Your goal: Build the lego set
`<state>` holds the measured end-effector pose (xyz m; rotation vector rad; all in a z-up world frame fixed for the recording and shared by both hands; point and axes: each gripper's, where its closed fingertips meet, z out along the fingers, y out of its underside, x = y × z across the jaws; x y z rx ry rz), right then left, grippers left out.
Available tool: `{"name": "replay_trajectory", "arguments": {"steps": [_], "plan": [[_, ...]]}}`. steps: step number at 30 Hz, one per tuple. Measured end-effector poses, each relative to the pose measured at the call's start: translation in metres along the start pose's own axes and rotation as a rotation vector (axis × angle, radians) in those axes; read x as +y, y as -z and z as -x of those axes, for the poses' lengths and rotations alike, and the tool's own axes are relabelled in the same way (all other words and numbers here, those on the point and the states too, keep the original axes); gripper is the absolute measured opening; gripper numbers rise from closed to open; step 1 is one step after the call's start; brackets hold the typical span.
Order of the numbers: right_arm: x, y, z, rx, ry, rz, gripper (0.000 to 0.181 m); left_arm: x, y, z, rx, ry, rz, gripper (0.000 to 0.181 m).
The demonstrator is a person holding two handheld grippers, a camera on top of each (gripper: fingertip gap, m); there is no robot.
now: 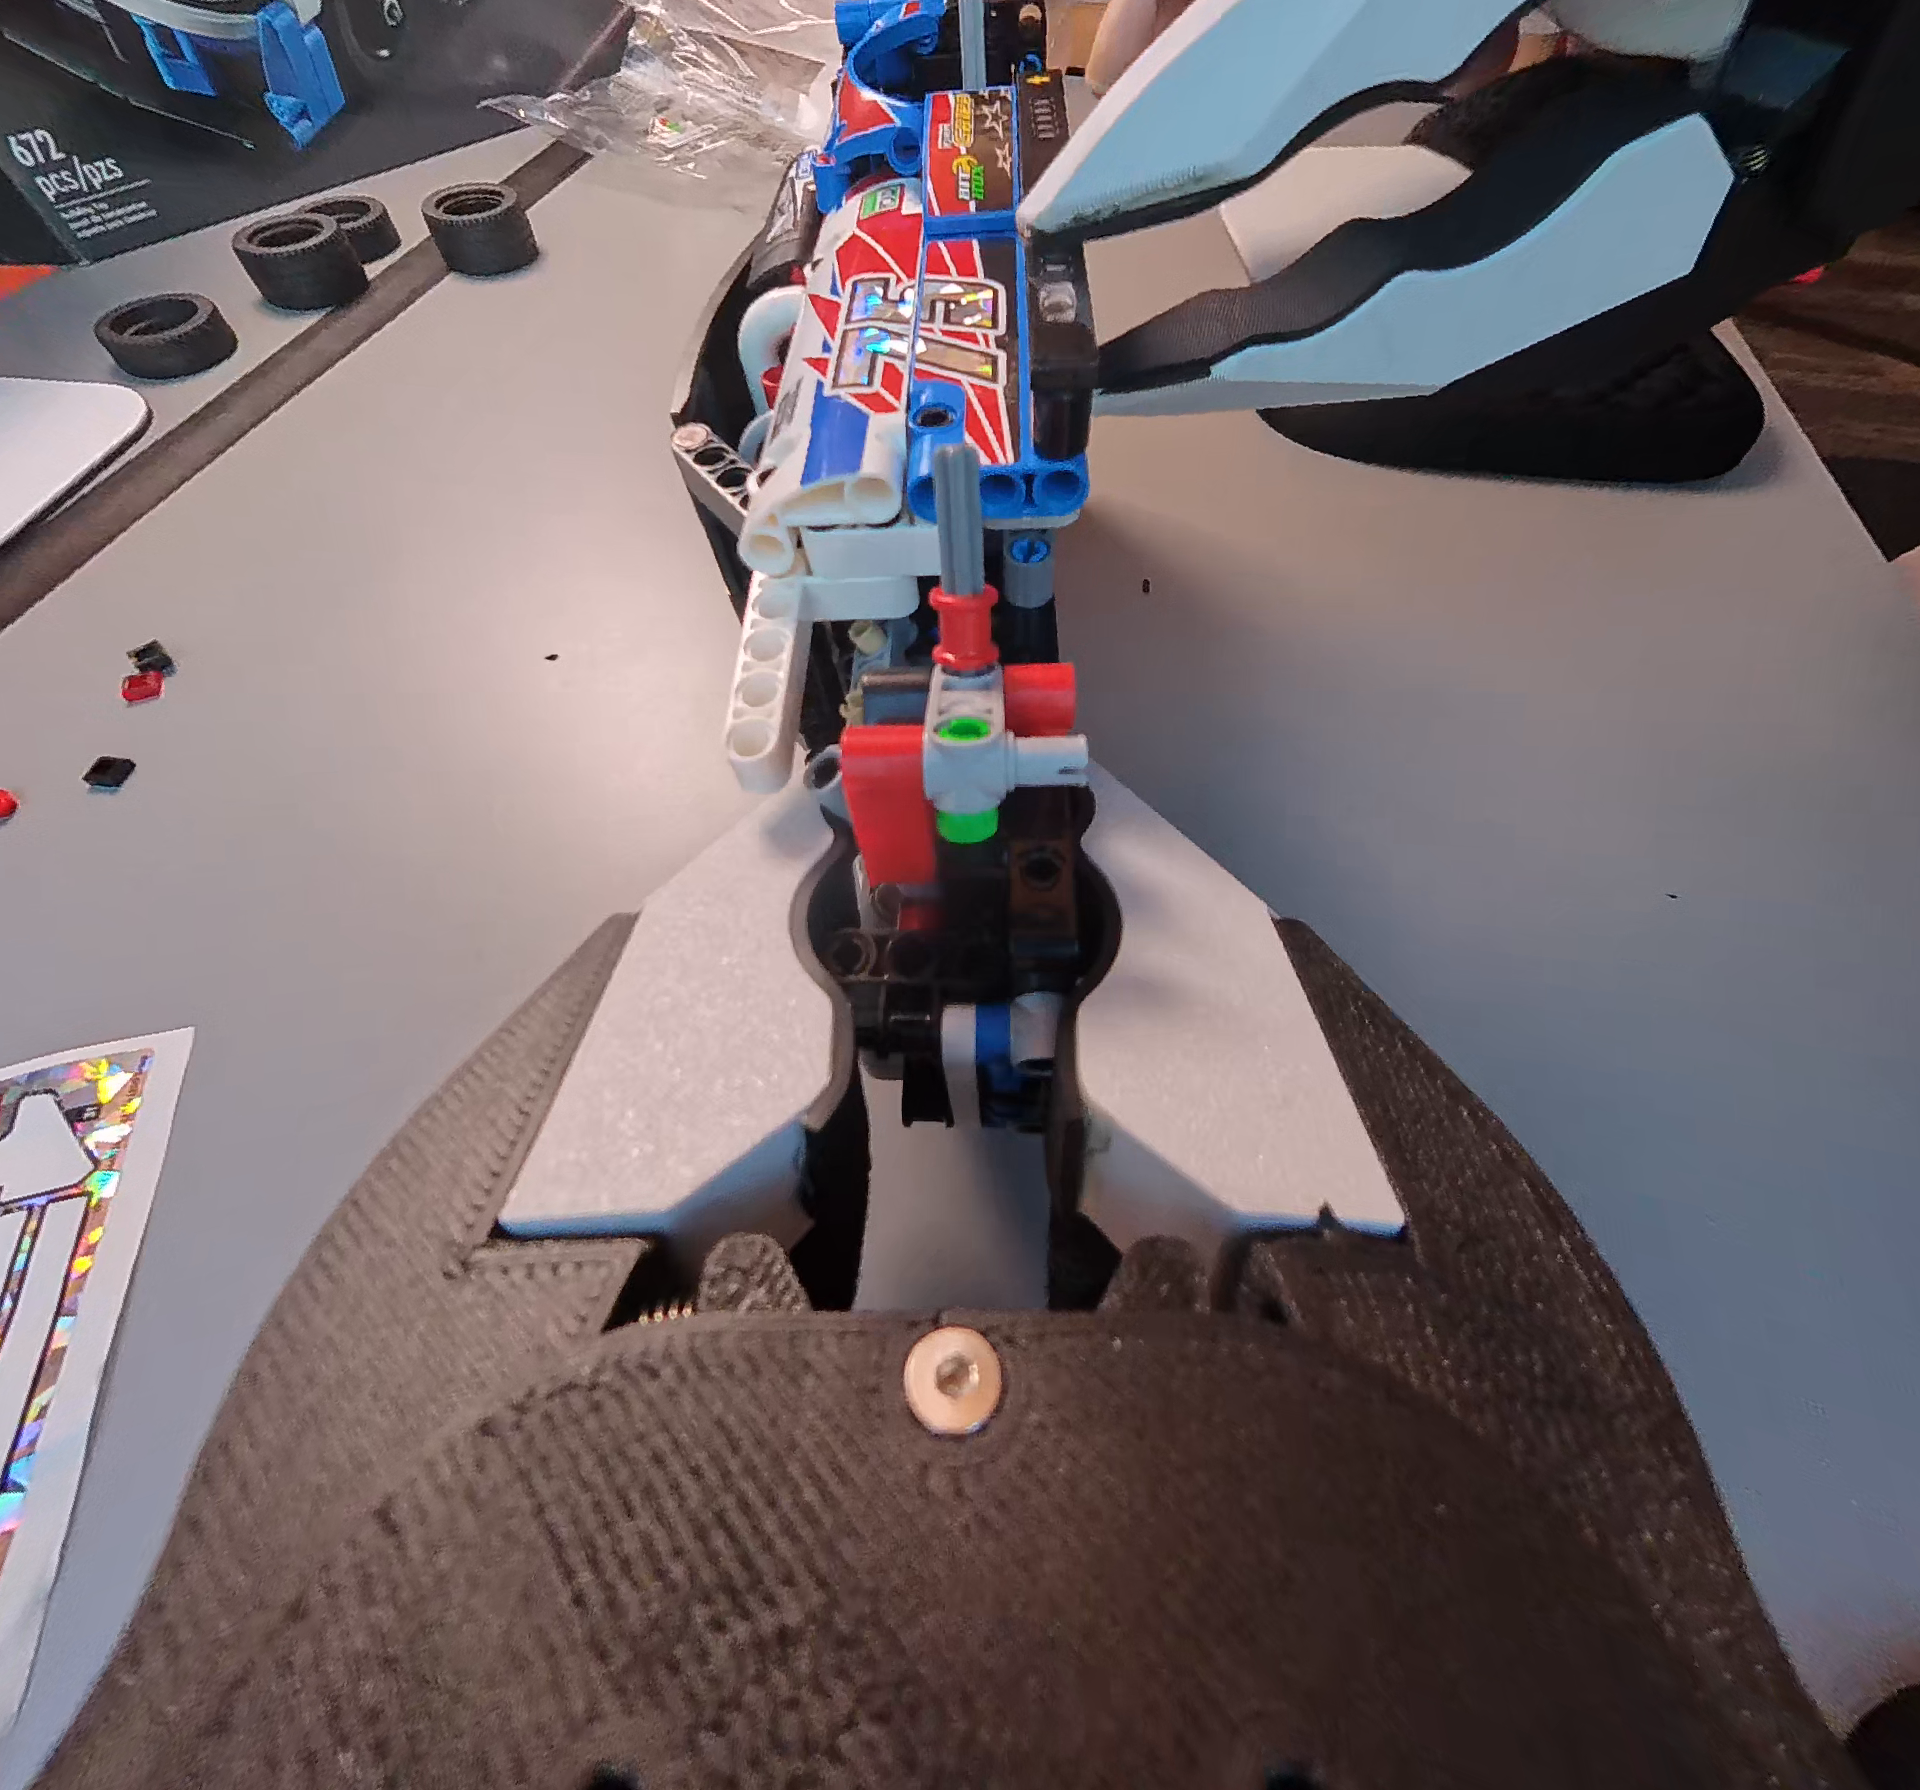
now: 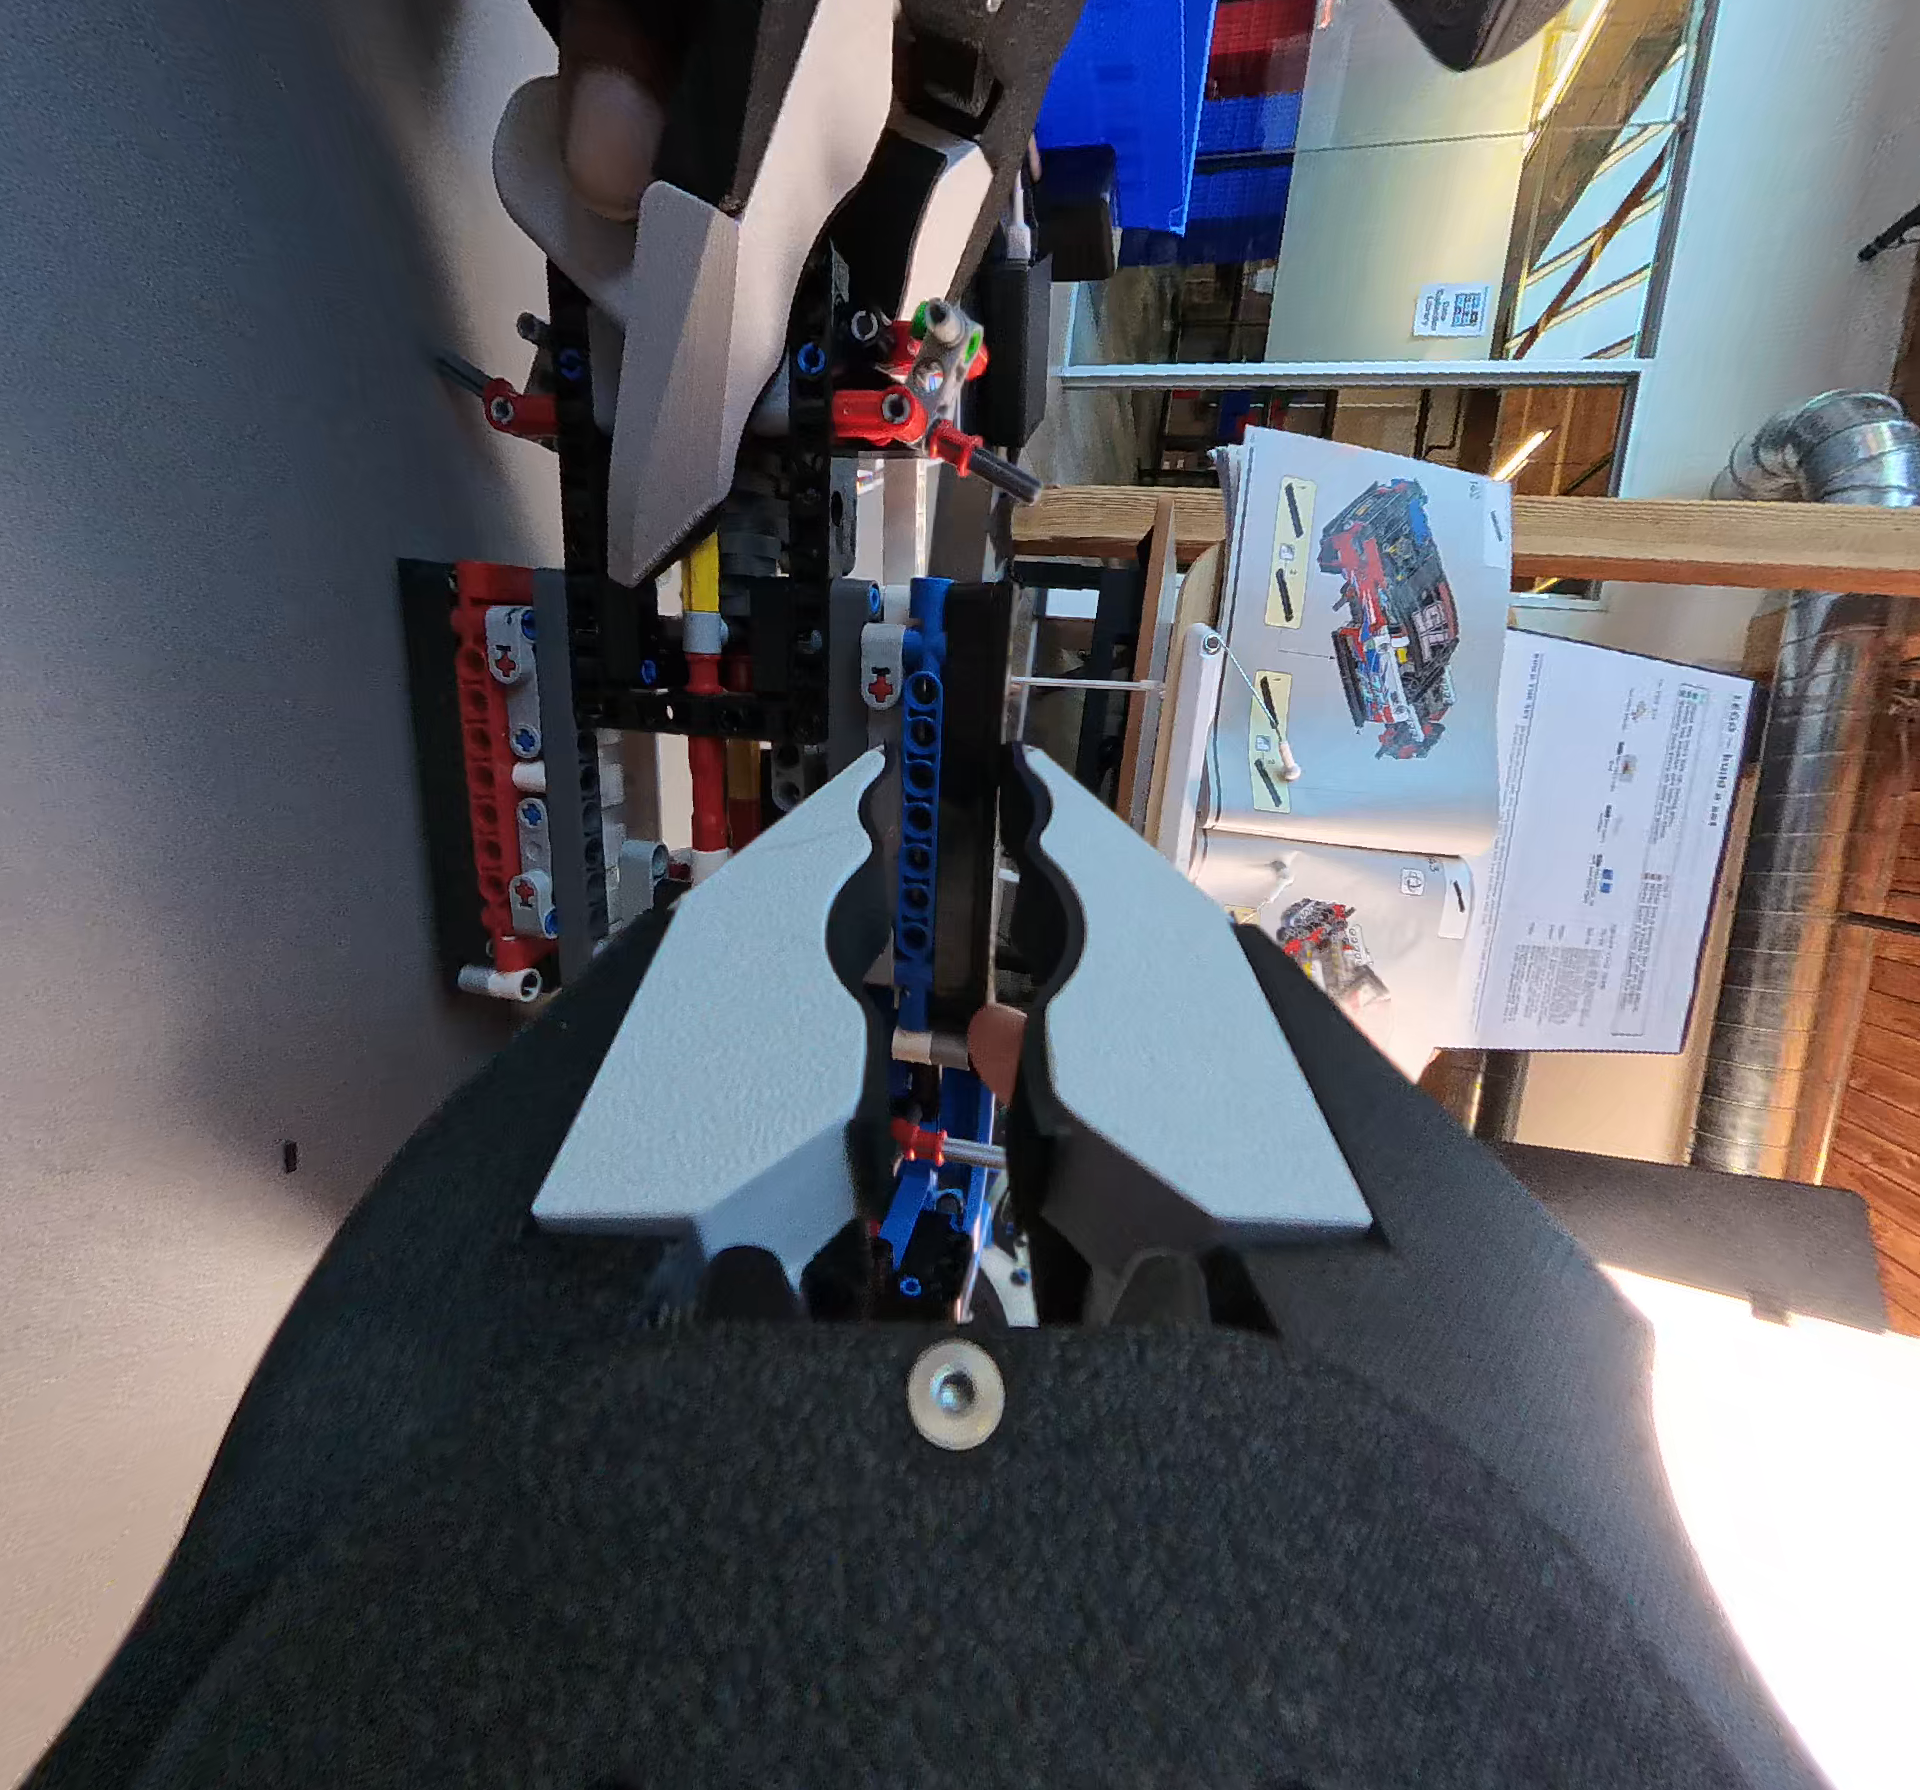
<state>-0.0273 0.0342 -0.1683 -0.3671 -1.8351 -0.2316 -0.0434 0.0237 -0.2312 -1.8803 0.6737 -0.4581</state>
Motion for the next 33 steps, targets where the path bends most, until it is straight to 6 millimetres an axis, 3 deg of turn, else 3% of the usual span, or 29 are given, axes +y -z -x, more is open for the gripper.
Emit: {"name": "replay_trajectory", "arguments": {"steps": [6, 13, 18, 21, 33], "plan": [[-0.001, 0.004, 0.001, -0.011, 0.011, -0.019, 0.017, 0.000, 0.000, -0.002, -0.001, -0.020, 0.012, 0.033], [-0.020, 0.008, -0.012, -0.079, -0.180, -0.091, 0.027, 0.000, 0.000, -0.002, 0.004, -0.007, 0.009, 0.033], [-0.025, -0.006, 0.002, -0.091, -0.157, -0.070, 0.027, 0.000, 0.000, -0.002, 0.006, -0.003, 0.010, 0.033], [-0.024, -0.010, -0.003, -0.052, -0.176, -0.056, 0.018, 0.000, 0.000, -0.001, 0.004, 0.000, 0.011, 0.033], [-0.023, -0.011, -0.002, -0.030, -0.075, -0.016, 0.016, 0.001, 0.000, -0.001, -0.002, -0.001, 0.016, 0.033]]}}
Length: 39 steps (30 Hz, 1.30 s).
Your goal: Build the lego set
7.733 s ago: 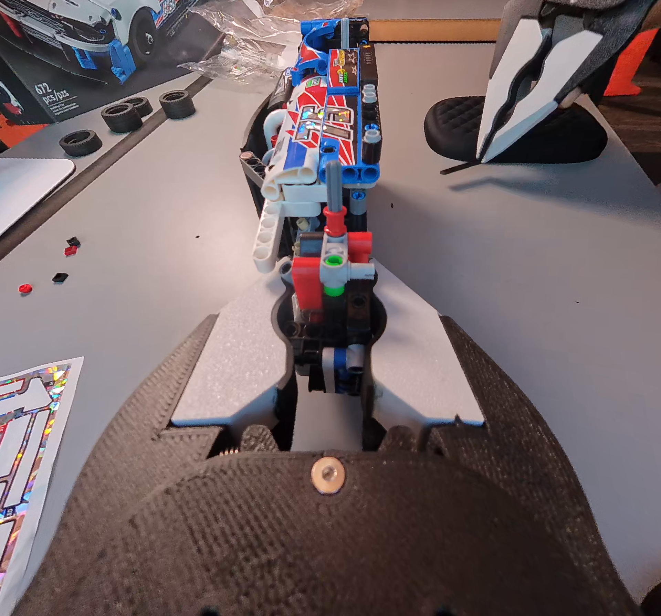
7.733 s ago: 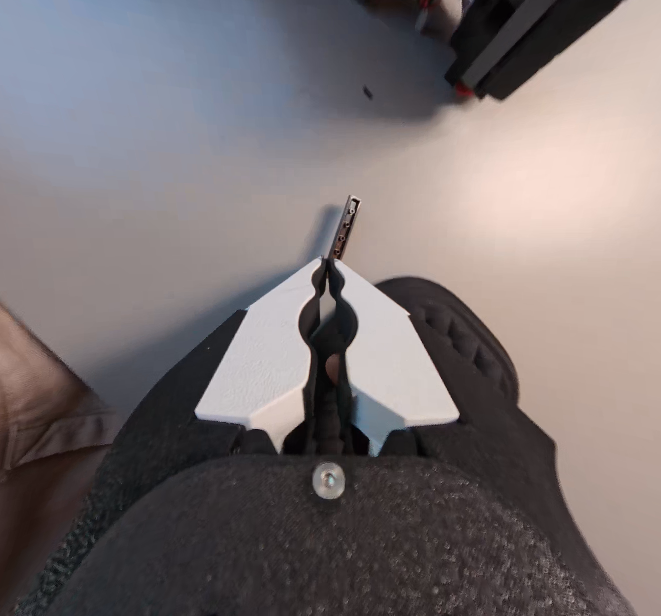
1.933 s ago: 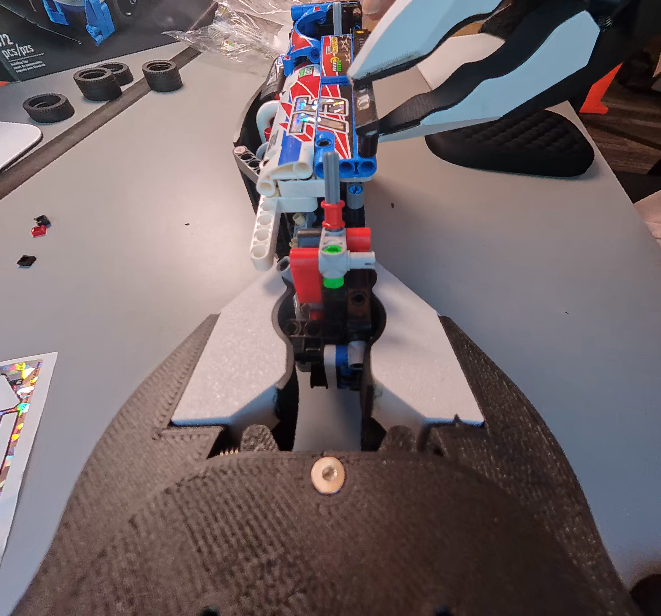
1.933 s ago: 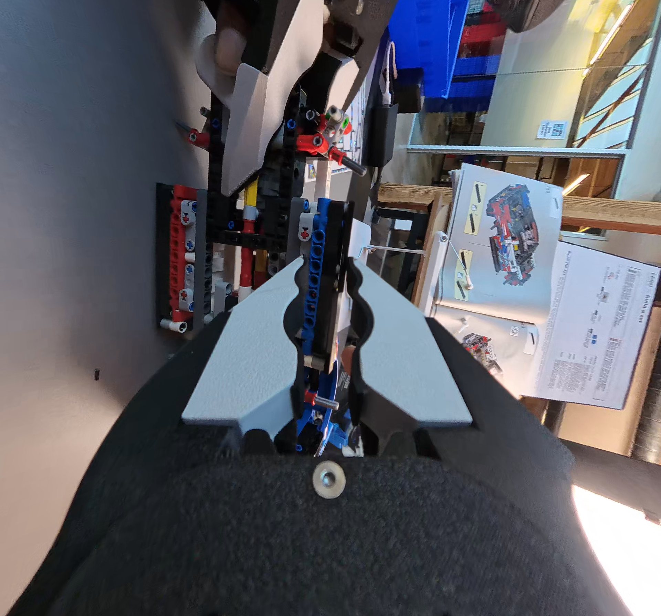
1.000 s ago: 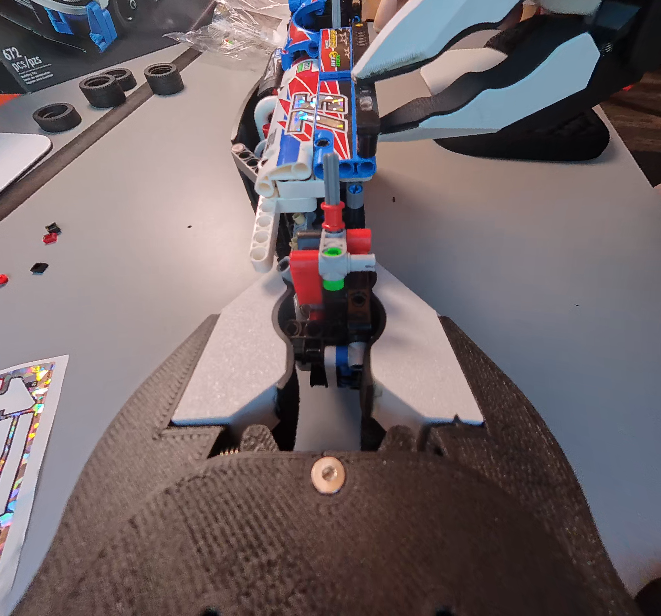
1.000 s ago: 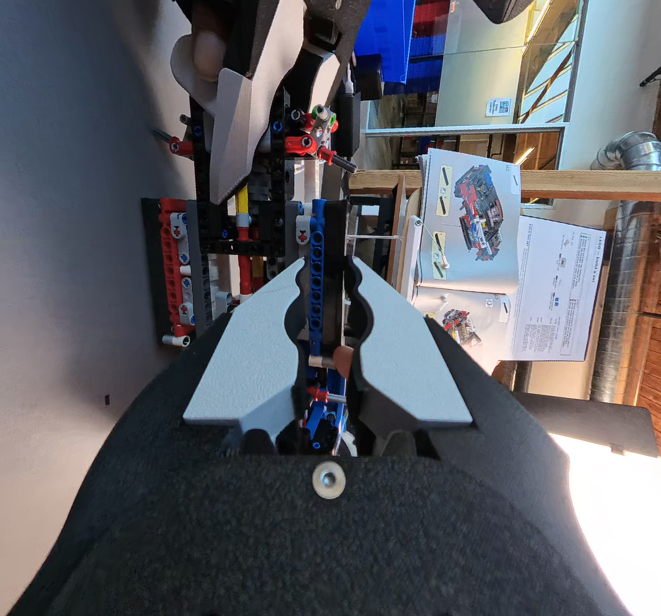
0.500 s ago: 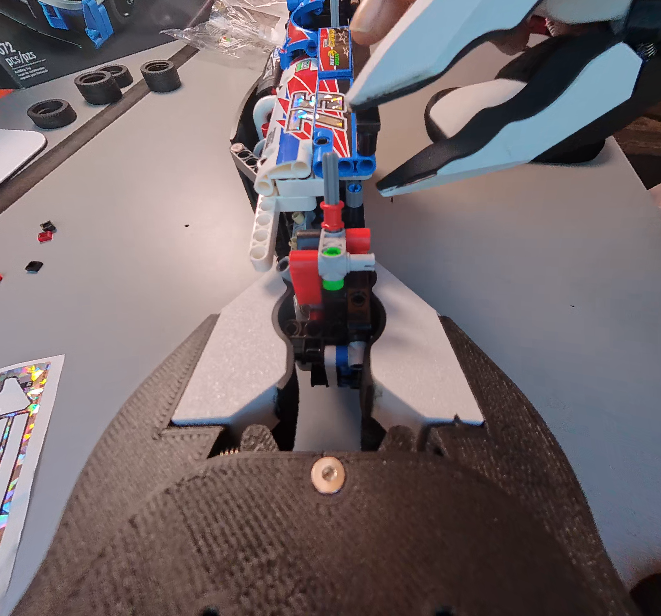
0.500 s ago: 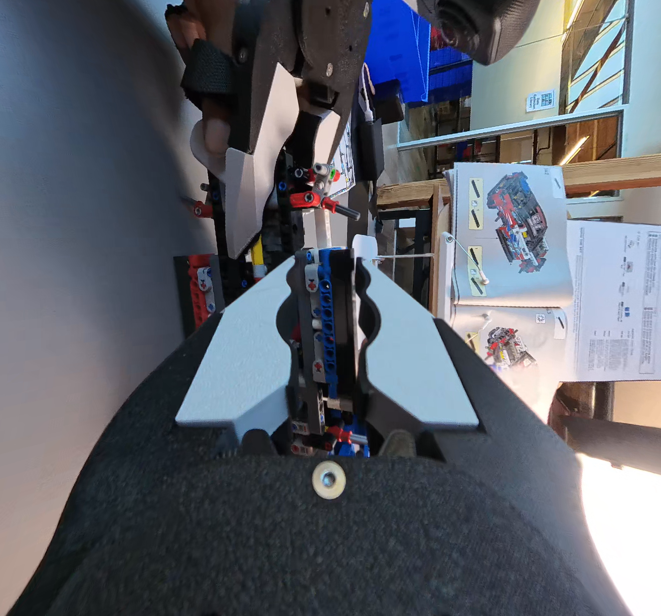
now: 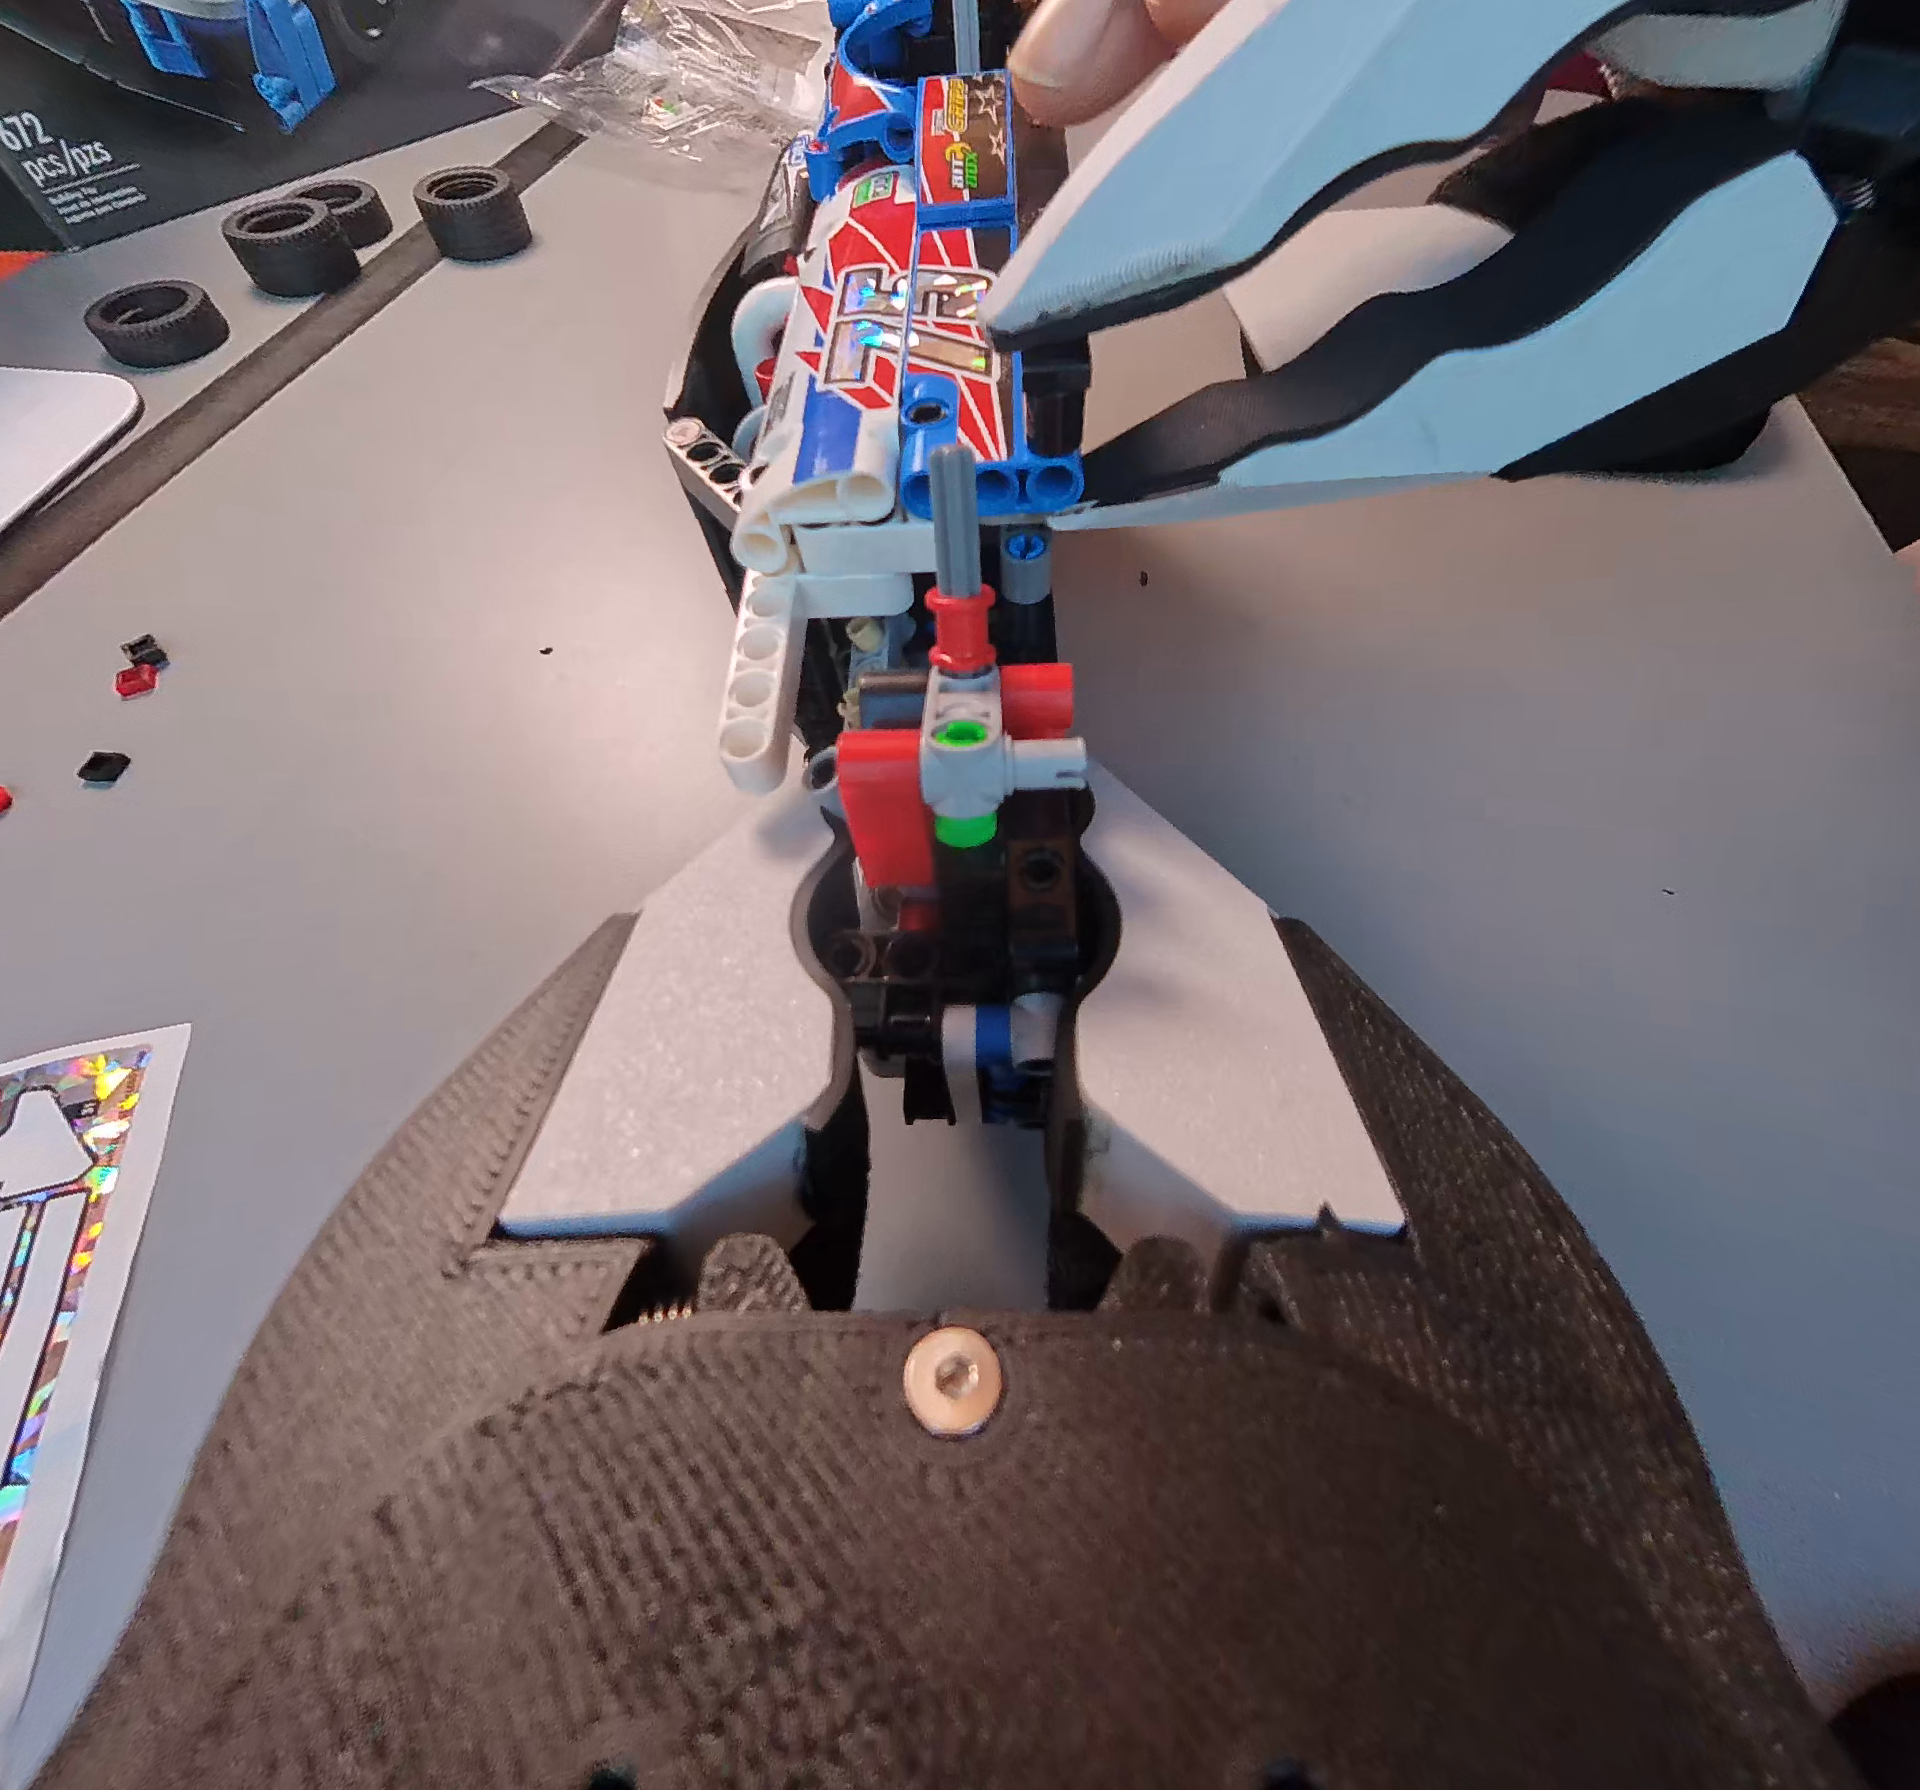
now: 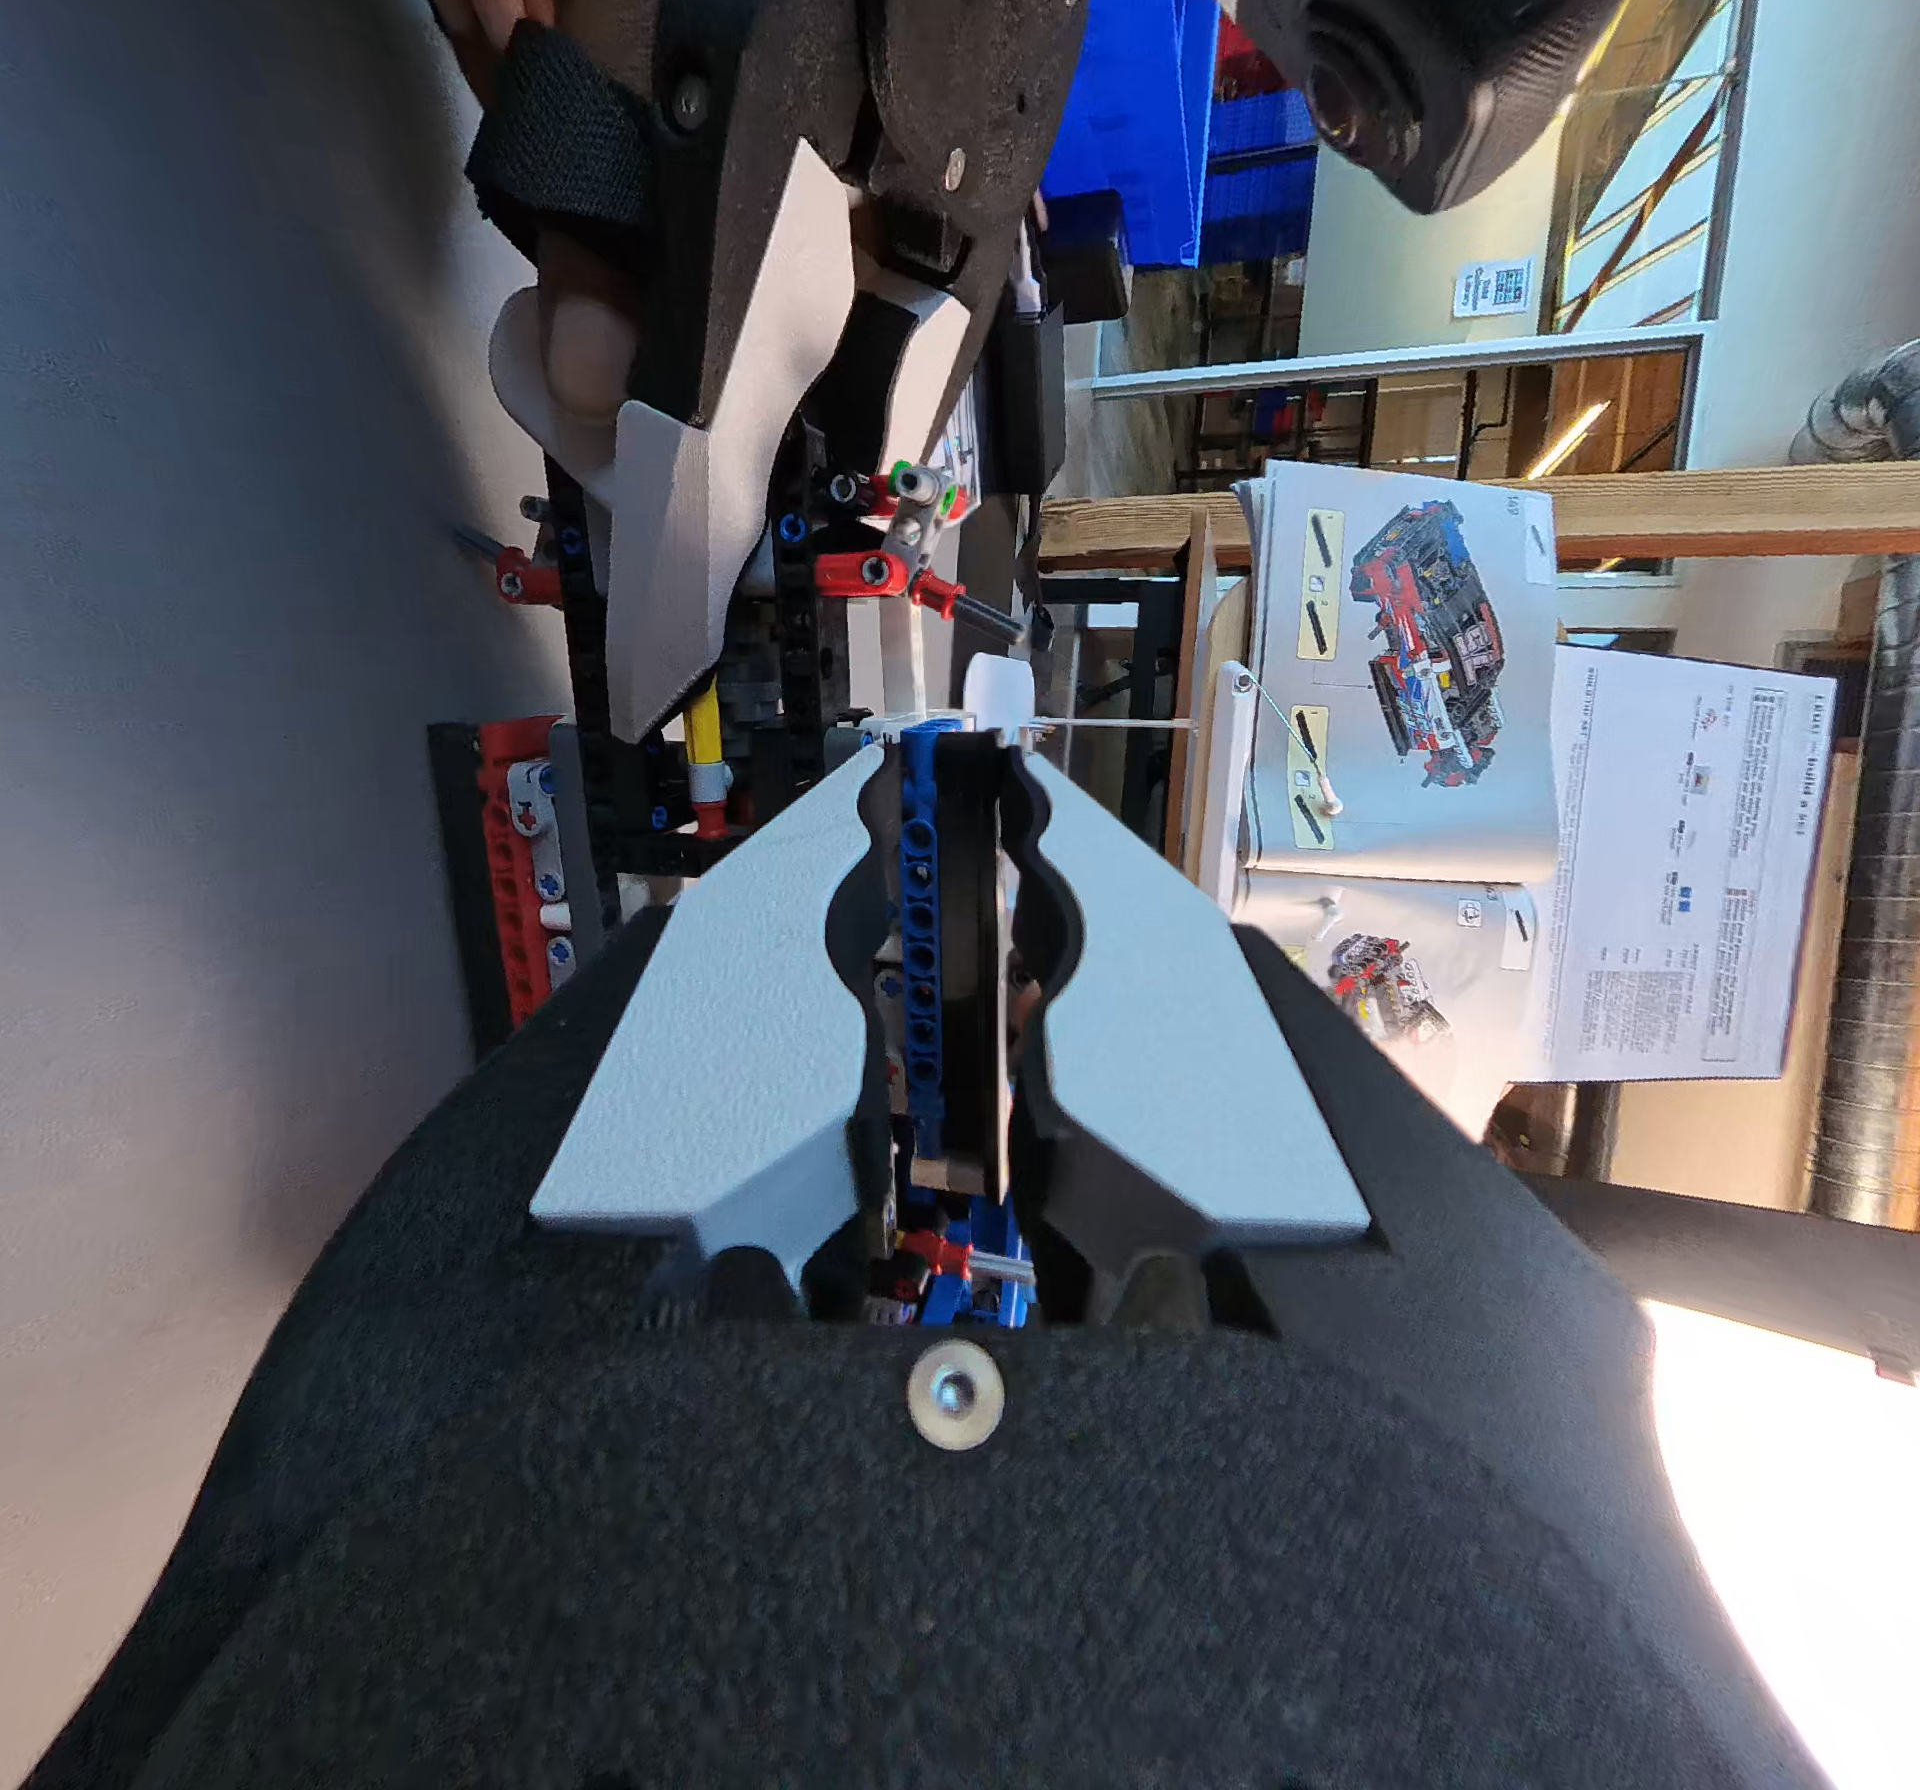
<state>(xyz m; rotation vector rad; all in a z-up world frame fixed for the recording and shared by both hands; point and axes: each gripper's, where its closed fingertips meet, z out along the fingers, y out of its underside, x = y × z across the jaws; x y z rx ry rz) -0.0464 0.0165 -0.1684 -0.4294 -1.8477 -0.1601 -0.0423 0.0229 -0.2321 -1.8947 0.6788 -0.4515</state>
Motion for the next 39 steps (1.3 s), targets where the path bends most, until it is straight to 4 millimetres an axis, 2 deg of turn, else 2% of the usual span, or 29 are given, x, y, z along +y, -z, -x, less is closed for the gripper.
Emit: {"name": "replay_trajectory", "arguments": {"steps": [2, 5, 6, 10, 13, 17, 23, 30, 36, 39], "plan": [[0.000, 0.002, 0.000, -0.053, -0.108, -0.038, 0.017, -0.001, 0.000, -0.001, 0.007, 0.006, -0.001, 0.033], [0.007, 0.010, -0.011, -0.101, -0.325, -0.098, 0.041, 0.000, 0.000, -0.002, 0.010, 0.002, 0.001, 0.033], [0.011, 0.013, -0.013, -0.116, -0.353, -0.109, 0.044, 0.000, 0.000, -0.001, 0.012, 0.008, 0.000, 0.033], [0.029, 0.017, -0.003, -0.116, -0.226, -0.085, 0.041, 0.000, 0.000, -0.001, 0.018, 0.017, -0.002, 0.033], [0.028, 0.015, 0.004, -0.112, -0.173, -0.090, 0.033, 0.000, 0.000, -0.001, 0.020, 0.020, -0.001, 0.033], [0.027, 0.010, 0.003, -0.048, -0.033, -0.052, 0.025, 0.000, 0.001, -0.001, 0.024, 0.035, -0.002, 0.033], [0.024, 0.015, 0.001, -0.044, -0.060, -0.062, 0.017, 0.000, 0.001, -0.002, 0.013, 0.013, 0.000, 0.033], [0.024, 0.019, 0.001, -0.062, -0.055, -0.043, 0.017, 0.000, 0.001, -0.004, -0.002, -0.023, 0.008, 0.033], [-0.001, 0.025, -0.006, -0.123, -0.307, -0.157, 0.029, -0.001, 0.000, -0.006, 0.008, -0.015, 0.001, 0.033], [-0.017, 0.035, -0.017, -0.170, -0.581, -0.310, 0.030, -0.001, 0.000, -0.005, 0.007, -0.005, -0.004, 0.033]]}}
